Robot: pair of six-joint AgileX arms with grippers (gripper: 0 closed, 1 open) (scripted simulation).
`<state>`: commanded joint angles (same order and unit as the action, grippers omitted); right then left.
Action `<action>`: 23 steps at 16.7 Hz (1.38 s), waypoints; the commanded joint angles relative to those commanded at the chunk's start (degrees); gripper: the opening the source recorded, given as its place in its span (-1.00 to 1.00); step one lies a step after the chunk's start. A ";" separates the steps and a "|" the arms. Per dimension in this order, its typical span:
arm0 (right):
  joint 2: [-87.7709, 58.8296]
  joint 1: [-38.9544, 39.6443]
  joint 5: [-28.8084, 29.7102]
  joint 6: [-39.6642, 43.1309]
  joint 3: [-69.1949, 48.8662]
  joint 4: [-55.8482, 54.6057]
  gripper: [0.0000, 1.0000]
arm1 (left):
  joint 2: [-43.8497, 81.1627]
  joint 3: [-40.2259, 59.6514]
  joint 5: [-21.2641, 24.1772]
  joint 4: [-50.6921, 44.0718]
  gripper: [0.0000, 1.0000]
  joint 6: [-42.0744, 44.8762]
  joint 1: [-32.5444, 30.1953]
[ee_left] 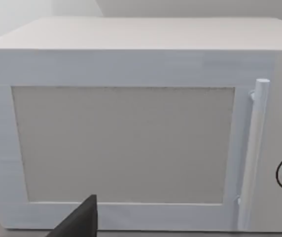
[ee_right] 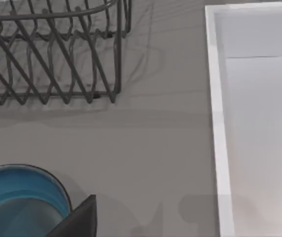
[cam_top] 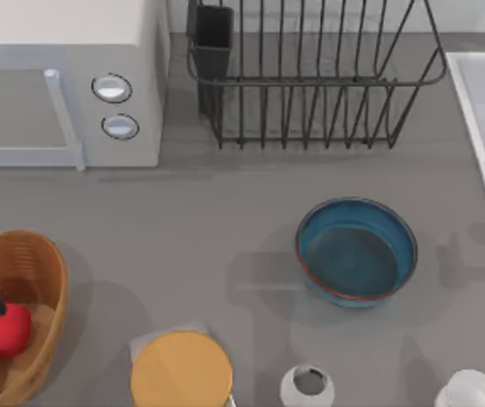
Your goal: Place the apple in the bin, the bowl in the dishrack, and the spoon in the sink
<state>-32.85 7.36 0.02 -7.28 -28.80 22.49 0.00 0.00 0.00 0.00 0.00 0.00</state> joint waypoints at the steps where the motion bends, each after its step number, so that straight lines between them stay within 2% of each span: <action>1: -6.10 1.16 -0.04 -1.22 -4.56 3.64 1.00 | 0.00 0.00 0.00 0.00 1.00 0.00 0.00; 7: -40.76 7.99 -0.51 -8.70 -31.07 25.78 1.00 | 0.00 0.00 0.00 0.00 1.00 0.00 0.00; 13: -66.46 13.31 -0.39 -14.19 -52.69 42.51 1.00 | 0.00 0.00 0.00 0.00 1.00 0.00 0.00; 17: -75.00 15.18 -0.02 -16.11 -60.52 48.13 1.00 | 0.00 0.00 0.00 0.00 1.00 0.00 0.00; 23: -75.97 15.12 0.01 -16.31 -61.36 48.71 1.00 | 0.00 0.00 0.00 0.00 1.00 0.00 0.00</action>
<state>-108.83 22.48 0.02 -23.59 -90.16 71.20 0.00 0.00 0.00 0.00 0.00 0.00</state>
